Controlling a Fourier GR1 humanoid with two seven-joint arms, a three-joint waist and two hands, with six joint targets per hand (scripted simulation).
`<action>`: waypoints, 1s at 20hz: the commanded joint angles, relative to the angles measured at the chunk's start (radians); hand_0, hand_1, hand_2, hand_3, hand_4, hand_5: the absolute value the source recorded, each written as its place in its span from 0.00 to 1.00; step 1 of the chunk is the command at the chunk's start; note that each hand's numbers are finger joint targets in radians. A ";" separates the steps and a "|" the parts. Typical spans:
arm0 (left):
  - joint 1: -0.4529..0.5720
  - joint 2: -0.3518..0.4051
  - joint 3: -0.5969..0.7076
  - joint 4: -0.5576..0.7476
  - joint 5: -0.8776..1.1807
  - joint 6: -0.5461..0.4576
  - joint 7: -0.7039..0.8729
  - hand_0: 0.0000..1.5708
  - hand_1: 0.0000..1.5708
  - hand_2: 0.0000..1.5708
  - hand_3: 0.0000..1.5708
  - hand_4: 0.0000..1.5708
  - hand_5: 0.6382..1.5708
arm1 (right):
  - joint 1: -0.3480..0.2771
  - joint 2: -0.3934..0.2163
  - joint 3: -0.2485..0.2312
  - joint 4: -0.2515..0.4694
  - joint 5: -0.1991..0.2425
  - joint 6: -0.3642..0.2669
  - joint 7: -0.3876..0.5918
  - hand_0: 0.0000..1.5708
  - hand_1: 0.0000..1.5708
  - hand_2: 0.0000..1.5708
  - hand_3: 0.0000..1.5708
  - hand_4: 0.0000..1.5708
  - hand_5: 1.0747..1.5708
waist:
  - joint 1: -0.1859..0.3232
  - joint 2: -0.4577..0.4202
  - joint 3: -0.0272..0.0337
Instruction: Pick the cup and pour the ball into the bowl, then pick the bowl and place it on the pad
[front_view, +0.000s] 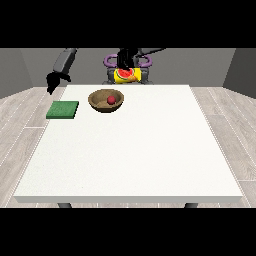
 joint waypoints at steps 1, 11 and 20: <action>0.015 0.041 0.121 -0.042 0.083 0.004 -0.054 0.49 0.49 1.00 1.00 0.68 0.99 | 0.074 0.006 0.038 -0.010 0.024 0.059 -0.009 0.00 0.00 0.10 0.18 0.44 0.95 | -0.020 -0.057 -0.0005; 0.354 0.063 0.444 -0.119 0.572 0.295 -0.257 0.96 0.96 0.92 0.74 0.84 1.00 | 0.049 -0.004 -0.036 -0.038 -0.055 -0.009 0.035 0.00 0.00 0.24 0.24 0.45 0.99 | 0.185 0.088 -0.0114; 0.483 0.083 0.644 -0.091 1.045 0.359 -0.769 0.75 0.75 0.68 0.46 0.90 0.99 | 0.005 -0.006 -0.102 -0.087 -0.116 -0.051 -0.016 0.00 0.00 0.27 0.15 0.44 0.96 | 0.294 0.323 -0.0064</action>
